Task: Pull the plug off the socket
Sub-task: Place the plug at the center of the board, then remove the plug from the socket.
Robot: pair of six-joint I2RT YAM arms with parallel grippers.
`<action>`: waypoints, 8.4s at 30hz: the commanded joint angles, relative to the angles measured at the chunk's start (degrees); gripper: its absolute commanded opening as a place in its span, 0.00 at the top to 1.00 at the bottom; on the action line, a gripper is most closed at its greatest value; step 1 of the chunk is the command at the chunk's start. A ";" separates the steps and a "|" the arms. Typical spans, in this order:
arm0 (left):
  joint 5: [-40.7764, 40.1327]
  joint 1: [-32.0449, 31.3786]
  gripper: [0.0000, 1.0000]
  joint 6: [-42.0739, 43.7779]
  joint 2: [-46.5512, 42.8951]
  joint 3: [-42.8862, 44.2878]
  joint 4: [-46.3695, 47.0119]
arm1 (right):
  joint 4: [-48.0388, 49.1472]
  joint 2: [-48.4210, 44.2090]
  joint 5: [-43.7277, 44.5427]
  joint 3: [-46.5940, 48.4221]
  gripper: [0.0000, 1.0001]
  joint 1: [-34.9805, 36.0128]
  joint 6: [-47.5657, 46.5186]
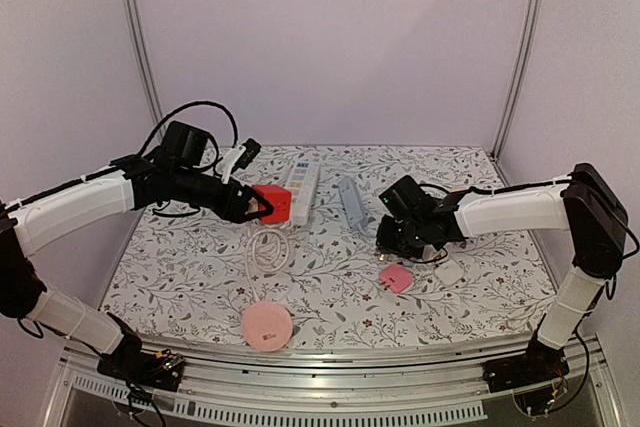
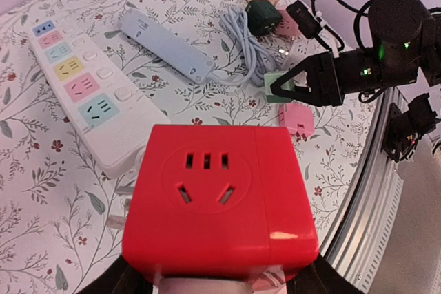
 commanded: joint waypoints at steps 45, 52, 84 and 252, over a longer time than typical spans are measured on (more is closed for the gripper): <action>16.18 0.55 0.70 -11.79 4.24 0.64 9.90 | 10.40 -5.40 5.45 12.72 0.13 20.75 -22.88; 16.11 0.54 0.70 -12.37 4.20 0.44 10.21 | 9.84 1.54 4.89 18.84 0.13 22.77 -24.02; 19.41 0.18 0.66 -13.84 4.66 0.61 10.21 | 10.09 11.38 17.76 26.48 0.66 24.13 -22.61; 18.55 -3.09 1.00 -15.26 4.69 -1.63 16.55 | 5.02 -9.09 18.75 10.14 0.81 19.67 -34.52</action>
